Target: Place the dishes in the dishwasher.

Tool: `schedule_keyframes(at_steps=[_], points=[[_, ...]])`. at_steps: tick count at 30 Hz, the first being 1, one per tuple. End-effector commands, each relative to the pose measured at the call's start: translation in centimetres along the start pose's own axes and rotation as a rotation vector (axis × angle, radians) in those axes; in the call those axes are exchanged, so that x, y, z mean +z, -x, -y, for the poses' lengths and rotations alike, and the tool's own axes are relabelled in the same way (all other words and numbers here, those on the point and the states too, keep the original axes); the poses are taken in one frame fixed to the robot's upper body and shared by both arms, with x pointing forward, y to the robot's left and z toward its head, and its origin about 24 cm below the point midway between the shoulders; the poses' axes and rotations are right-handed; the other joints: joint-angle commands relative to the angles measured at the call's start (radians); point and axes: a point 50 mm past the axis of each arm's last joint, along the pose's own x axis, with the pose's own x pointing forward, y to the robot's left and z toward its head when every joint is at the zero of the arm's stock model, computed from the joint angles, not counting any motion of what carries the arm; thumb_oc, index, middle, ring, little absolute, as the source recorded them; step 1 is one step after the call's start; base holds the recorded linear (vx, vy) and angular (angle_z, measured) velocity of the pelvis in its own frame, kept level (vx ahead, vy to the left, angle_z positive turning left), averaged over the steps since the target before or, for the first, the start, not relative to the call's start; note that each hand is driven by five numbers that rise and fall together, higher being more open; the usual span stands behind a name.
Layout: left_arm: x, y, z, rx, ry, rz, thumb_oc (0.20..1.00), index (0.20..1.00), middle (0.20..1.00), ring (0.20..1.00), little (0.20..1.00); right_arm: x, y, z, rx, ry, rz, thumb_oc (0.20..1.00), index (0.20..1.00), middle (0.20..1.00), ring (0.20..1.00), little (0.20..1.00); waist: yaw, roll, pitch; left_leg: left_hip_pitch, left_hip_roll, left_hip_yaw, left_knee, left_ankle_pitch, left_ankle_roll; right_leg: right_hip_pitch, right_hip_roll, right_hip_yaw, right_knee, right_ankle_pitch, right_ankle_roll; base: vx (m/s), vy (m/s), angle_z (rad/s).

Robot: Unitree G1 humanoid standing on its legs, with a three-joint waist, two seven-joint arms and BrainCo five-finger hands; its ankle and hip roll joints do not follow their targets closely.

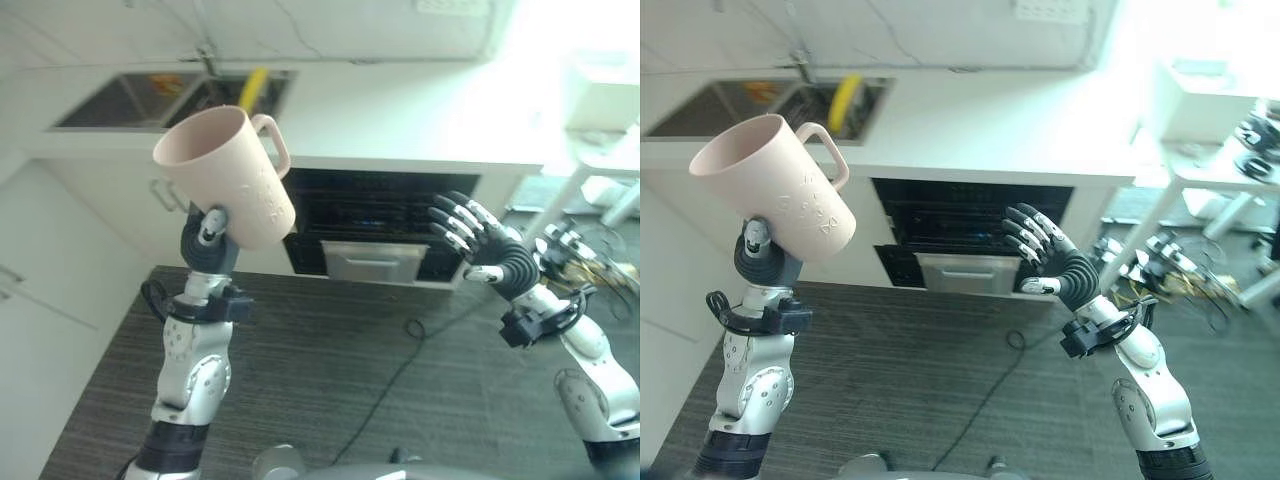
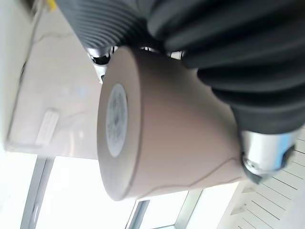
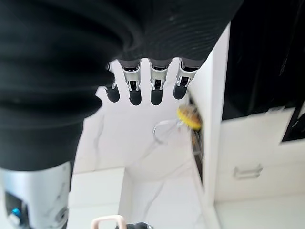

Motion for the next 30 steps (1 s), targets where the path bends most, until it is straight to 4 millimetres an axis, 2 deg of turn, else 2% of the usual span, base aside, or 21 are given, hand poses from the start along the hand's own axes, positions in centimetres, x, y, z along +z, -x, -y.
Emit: schedule_keyframes(at_steps=[1, 2, 3, 4, 6, 7, 9, 10, 12, 13, 14, 15, 18, 20, 22, 24, 25, 26, 27, 28, 30], points=[[2.3, -0.6, 0.2, -0.053, -0.012, 0.121, 0.2, 0.2, 0.2, 0.2, 0.2, 2.3, -0.1, 0.1, 0.016, 0.09, 0.11, 1.0, 1.0, 1.0, 1.0, 1.0, -0.032, 0.037, -0.041, 0.098, 0.106, 0.004, -0.092, 0.095, -0.082, -0.041, -0.058, -0.001, -0.016, 0.036, 0.092, 0.21, 0.201, -0.09], [2.3, -0.6, 0.1, -0.056, -0.007, 0.126, 0.2, 0.2, 0.2, 0.2, 0.2, 2.4, 0.0, 0.2, 0.012, 0.094, 0.111, 1.0, 1.0, 1.0, 1.0, 1.0, -0.035, 0.041, -0.046, 0.093, 0.111, 0.003, -0.092, 0.09, -0.086, -0.034, -0.066, -0.015, -0.016, 0.031, 0.096, 0.32, 0.354, 0.0], [2.5, -0.5, -0.2, -0.067, -0.004, 0.134, 0.2, 0.2, 0.2, 0.2, 0.2, 2.7, 0.2, 0.5, 0.003, 0.103, 0.113, 1.0, 1.0, 1.0, 1.0, 1.0, -0.043, 0.043, -0.059, 0.106, 0.111, 0.03, -0.092, 0.059, -0.084, -0.024, -0.085, -0.033, -0.016, 0.031, 0.107, 0.37, 0.455, 0.06], [2.6, -0.6, -0.2, -0.077, -0.006, 0.138, 0.2, 0.2, 0.2, 0.2, 0.2, 2.7, 0.4, 0.7, -0.014, 0.104, 0.117, 1.0, 1.0, 1.0, 1.0, 1.0, -0.044, 0.045, -0.067, 0.119, 0.094, 0.034, -0.092, 0.034, -0.079, -0.013, -0.105, -0.046, -0.016, 0.037, 0.123, 0.43, 0.565, 0.04], [2.3, -1.5, 0.2, -0.119, -0.017, 0.119, 0.2, 0.2, 0.2, 0.2, 0.2, 2.7, 0.4, 0.6, -0.048, 0.065, 0.153, 1.0, 1.0, 1.0, 1.0, 1.0, -0.044, 0.04, -0.065, 0.143, 0.031, 0.019, -0.092, -0.005, -0.041, 0.006, -0.149, -0.062, 0.027, 0.056, 0.154, 0.35, 0.527, -0.05], [2.2, -1.6, 0.3, -0.124, -0.024, 0.115, 0.2, 0.2, 0.2, 0.2, 0.2, 2.7, 0.5, 0.5, -0.053, 0.062, 0.156, 1.0, 1.0, 1.0, 1.0, 1.0, -0.045, 0.039, -0.063, 0.145, 0.023, 0.017, -0.092, -0.007, -0.036, 0.0, -0.157, -0.063, 0.049, 0.058, 0.156, 0.23, 0.418, 0.12], [1.6, -2.1, 0.9, -0.158, -0.09, 0.075, 0.2, 0.2, 0.2, 0.2, 0.2, 2.4, 0.6, 0.0, -0.068, 0.034, 0.178, 1.0, 1.0, 1.0, 1.0, 1.0, -0.064, 0.038, -0.048, 0.159, -0.021, -0.026, -0.092, -0.025, 0.007, -0.102, -0.177, 0.006, 0.257, 0.096, 0.159, 0.23, 0.281, 0.15], [1.5, -2.2, 1.0, -0.161, -0.13, 0.063, 0.2, 0.2, 0.2, 0.2, 0.2, 2.3, 0.8, 0.1, -0.086, 0.025, 0.181, 1.0, 1.0, 1.0, 1.0, 1.0, -0.075, 0.035, -0.046, 0.169, -0.027, -0.036, -0.092, -0.036, 0.012, -0.133, -0.177, 0.026, 0.234, 0.119, 0.156, 0.25, 0.05, 0.3], [1.5, -2.6, 1.3, -0.17, -0.179, 0.059, 0.2, 0.2, 0.2, 0.2, 0.2, 2.2, 0.5, 0.0, -0.093, 0.023, 0.191, 1.0, 1.0, 1.0, 1.0, 1.0, -0.08, 0.032, -0.043, 0.179, -0.01, -0.02, -0.092, -0.048, 0.004, -0.133, -0.184, 0.016, 0.097, 0.145, 0.156, 0.18, -0.173, 0.51], [1.6, -2.7, 1.5, -0.172, -0.217, 0.05, 0.2, 0.2, 0.2, 0.2, 0.2, 2.3, 0.2, -0.1, -0.092, 0.029, 0.182, 1.0, 1.0, 1.0, 1.0, 1.0, -0.077, 0.023, -0.041, 0.184, 0.0, -0.01, -0.092, -0.062, -0.002, -0.139, -0.204, 0.015, 0.034, 0.198, 0.171, 0.15, -0.331, 0.41], [1.5, -2.6, 1.5, -0.172, -0.234, 0.037, 0.2, 0.2, 0.2, 0.2, 0.2, 2.3, 0.1, -0.1, -0.092, 0.033, 0.178, 1.0, 1.0, 1.0, 1.0, 1.0, -0.07, 0.02, -0.043, 0.187, 0.008, -0.001, -0.092, -0.065, -0.003, -0.129, -0.204, 0.002, 0.013, 0.194, 0.174, 0.17, -0.583, 0.46], [1.3, -2.4, 1.6, -0.176, -0.267, 0.011, 0.2, 0.2, 0.2, 0.2, 0.2, 2.8, -0.2, 0.0, -0.103, 0.047, 0.192, 1.0, 1.0, 1.0, 1.0, 1.0, -0.052, 0.017, -0.056, 0.181, 0.034, 0.007, -0.092, -0.052, -0.015, -0.102, -0.179, -0.022, -0.01, 0.158, 0.163, 0.12, -0.521, 0.4], [1.0, -2.1, 1.6, -0.168, -0.29, -0.007, 0.2, 0.2, 0.2, 0.2, 0.2, 2.7, -0.8, -0.2, -0.104, 0.069, 0.18, 1.0, 1.0, 1.0, 1.0, 1.0, -0.041, 0.014, -0.066, 0.18, 0.067, 0.015, -0.092, -0.039, -0.033, -0.094, -0.151, -0.031, -0.016, 0.122, 0.159, 0.06, -0.352, 0.17], [0.8, -1.7, 1.7, -0.156, -0.295, -0.019, 0.2, 0.2, 0.2, 0.2, 0.2, 2.8, -1.5, -0.5, -0.081, 0.051, 0.154, 1.0, 1.0, 1.0, 1.0, 1.0, -0.029, 0.017, -0.075, 0.18, 0.108, 0.022, -0.092, -0.021, -0.058, -0.093, -0.114, -0.028, -0.016, 0.091, 0.138, 0.07, -0.389, -0.05], [0.9, -1.5, 1.6, -0.147, -0.296, -0.022, 0.2, 0.2, 0.2, 0.2, 0.2, 2.8, -1.7, -0.6, -0.061, 0.037, 0.144, 1.0, 1.0, 1.0, 1.0, 1.0, -0.025, 0.02, -0.076, 0.182, 0.132, 0.031, -0.092, -0.014, -0.073, -0.09, -0.087, -0.025, -0.016, 0.076, 0.124, 0.06, -0.255, -0.31], [0.8, -1.5, 1.7, -0.131, -0.303, -0.018, 0.2, 0.2, 0.2, 0.2, 0.2, 2.8, -2.0, -0.7, -0.04, 0.056, 0.127, 1.0, 1.0, 1.0, 1.0, 1.0, -0.016, 0.026, -0.073, 0.188, 0.15, 0.043, -0.092, 0.021, -0.089, -0.087, -0.063, -0.028, -0.016, 0.065, 0.112, 0.06, -0.28, -0.47], [0.6, -1.5, 1.9, -0.118, -0.296, -0.017, 0.2, 0.2, 0.2, 0.2, 0.2, 3.0, -2.2, -0.6, -0.034, 0.071, 0.117, 1.0, 1.0, 1.0, 1.0, 1.0, -0.008, 0.026, -0.058, 0.177, 0.136, 0.057, -0.039, 0.049, -0.096, -0.078, -0.043, -0.022, -0.016, 0.053, 0.097, 0.05, -0.296, -0.48], [0.5, -1.5, 2.1, -0.122, -0.297, -0.01, 0.2, 0.2, 0.2, 0.2, 0.2, 3.2, -2.2, -0.4, -0.033, 0.065, 0.114, 1.0, 1.0, 1.0, 1.0, 1.0, -0.002, 0.021, -0.049, 0.143, 0.104, 0.04, 0.014, 0.025, -0.089, -0.076, -0.042, -0.022, -0.016, 0.052, 0.093, 0.05, -0.212, -0.52], [0.6, -1.6, 2.3, -0.126, -0.302, 0.002, 0.2, 0.2, 0.2, 0.2, 0.2, 3.4, -2.4, -0.3, -0.03, 0.065, 0.117, 1.0, 1.0, 1.0, 1.0, 1.0, 0.002, 0.02, -0.036, 0.112, 0.024, 0.019, 0.017, -0.029, -0.061, -0.077, -0.045, -0.009, -0.016, 0.054, 0.097, 0.05, -0.021, -0.46], [0.8, -1.5, 2.2, -0.127, -0.297, 0.008, 0.2, 0.2, 0.2, 0.2, 0.2, 3.3, -2.5, -0.4, -0.023, 0.067, 0.119, 1.0, 1.0, 1.0, 1.0, 1.0, 0.002, 0.025, -0.028, 0.111, -0.021, 0.026, -0.016, -0.046, -0.044, -0.076, -0.047, -0.001, -0.016, 0.055, 0.106, 0.1, 0.094, -0.53], [0.8, -1.6, 2.3, -0.152, -0.302, 0.017, 0.2, 0.2, 0.2, 0.2, 0.2, 2.8, -2.4, -1.0, -0.028, 0.075, 0.12, 1.0, 1.0, 1.0, 1.0, 1.0, 0.002, 0.031, -0.015, 0.099, -0.034, 0.027, -0.052, -0.017, -0.033, -0.062, -0.041, 0.009, -0.016, 0.048, 0.1, 0.11, 0.154, -0.48]])
